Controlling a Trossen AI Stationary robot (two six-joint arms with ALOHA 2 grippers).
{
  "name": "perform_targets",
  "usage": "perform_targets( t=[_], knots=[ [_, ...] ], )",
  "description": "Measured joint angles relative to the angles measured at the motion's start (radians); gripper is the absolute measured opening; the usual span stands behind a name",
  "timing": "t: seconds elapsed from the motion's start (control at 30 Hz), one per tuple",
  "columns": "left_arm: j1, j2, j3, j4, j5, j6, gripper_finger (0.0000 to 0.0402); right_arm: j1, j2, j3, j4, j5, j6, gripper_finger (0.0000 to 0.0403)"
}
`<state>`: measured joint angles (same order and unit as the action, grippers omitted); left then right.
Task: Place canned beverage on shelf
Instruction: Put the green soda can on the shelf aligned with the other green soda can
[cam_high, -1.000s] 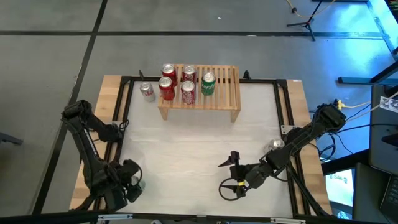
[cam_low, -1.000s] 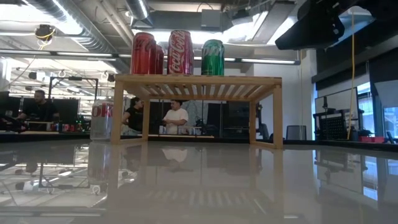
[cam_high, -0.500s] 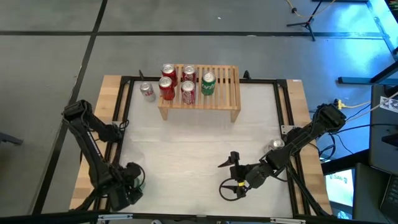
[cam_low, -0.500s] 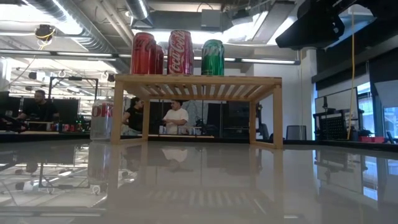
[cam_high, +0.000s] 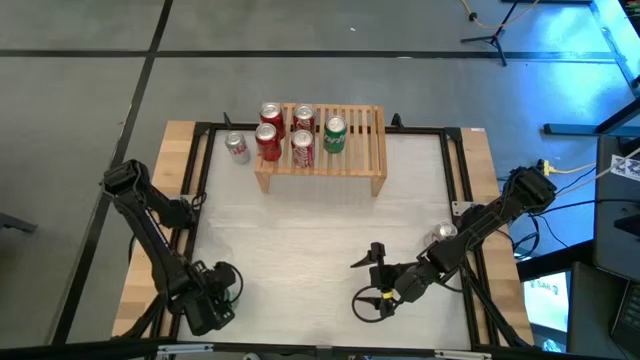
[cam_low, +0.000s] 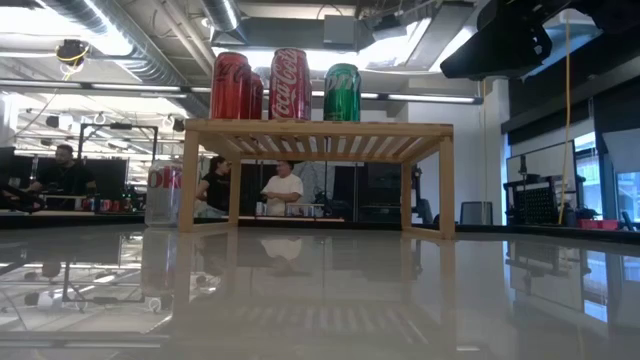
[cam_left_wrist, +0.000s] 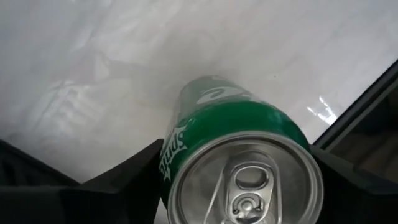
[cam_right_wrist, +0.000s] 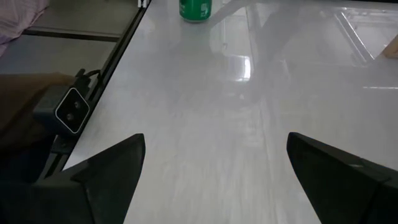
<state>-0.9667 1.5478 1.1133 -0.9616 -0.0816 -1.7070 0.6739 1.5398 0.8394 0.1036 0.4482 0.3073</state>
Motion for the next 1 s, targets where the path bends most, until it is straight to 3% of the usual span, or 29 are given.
perform_targets(
  t=[0.27, 0.6, 1.0],
  knots=[
    [0.084, 0.002, 0.026, 0.009, 0.02, 0.134, 0.0282, 0.0, 0.0, 0.0, -0.01, -0.004, -0.001, 0.0386],
    [0.254, 0.002, 0.17, 0.014, -0.093, 0.485, 0.0284, 0.0, 0.001, 0.0, -0.042, -0.004, 0.003, 0.0386],
    [0.508, 0.188, 0.348, 0.01, -0.036, 0.974, 0.0285, 0.0, 0.001, 0.001, -0.066, -0.004, 0.008, 0.0386]
  ],
)
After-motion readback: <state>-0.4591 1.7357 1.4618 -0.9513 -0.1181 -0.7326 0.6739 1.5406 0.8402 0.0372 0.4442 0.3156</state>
